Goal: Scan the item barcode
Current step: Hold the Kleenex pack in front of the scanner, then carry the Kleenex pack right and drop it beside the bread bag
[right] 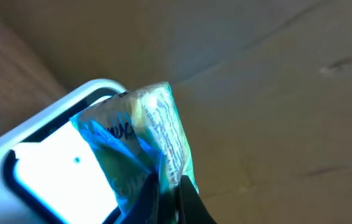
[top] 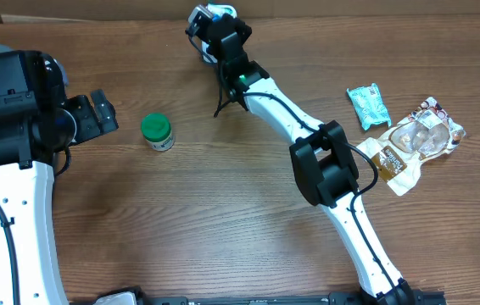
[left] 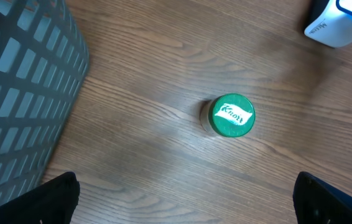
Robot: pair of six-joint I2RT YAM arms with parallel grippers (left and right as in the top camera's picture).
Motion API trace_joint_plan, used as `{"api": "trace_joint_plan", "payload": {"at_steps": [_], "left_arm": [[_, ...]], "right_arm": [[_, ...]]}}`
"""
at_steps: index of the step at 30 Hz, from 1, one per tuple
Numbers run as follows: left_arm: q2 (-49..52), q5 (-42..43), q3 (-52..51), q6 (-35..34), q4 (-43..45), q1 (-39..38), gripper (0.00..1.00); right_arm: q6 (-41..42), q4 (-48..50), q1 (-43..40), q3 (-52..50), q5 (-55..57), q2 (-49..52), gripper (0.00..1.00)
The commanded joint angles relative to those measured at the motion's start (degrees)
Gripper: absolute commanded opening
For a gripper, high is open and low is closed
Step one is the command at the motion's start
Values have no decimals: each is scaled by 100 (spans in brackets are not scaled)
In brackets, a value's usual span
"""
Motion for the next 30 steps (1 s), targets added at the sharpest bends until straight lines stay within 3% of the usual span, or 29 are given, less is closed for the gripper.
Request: {"api": "trace_joint_plan", "payload": {"at_steps": [1,9,11,15,19,25,30], "left_arm": [[-101,-70,35,133,4,31,100],[-101,-72,35,133,4,31,100],[-101,-72,35,133,4,31,100],[-101,-72,35,133,4,31,100],[-101,-72,35,133,4,31,99],[-101,-72,35,133,4,31,99],[-101,-72,35,133,4,31,100]], "right_arm": [[839,-400,103,52,-374,-874,4],[3639,-2382,168,55,-1692,-2181,4],[4725,-3333,184,55,-2590,-2632,4],[6035,-4686,144,55,-4052,-3176,4],[6354,-6205,-37,55,-4356,-3501,4],[6730,-8402,-619,-289,-3213,-3322,4],[7213,-8314,-1102,-1462,-2549,-3294,4]]}}
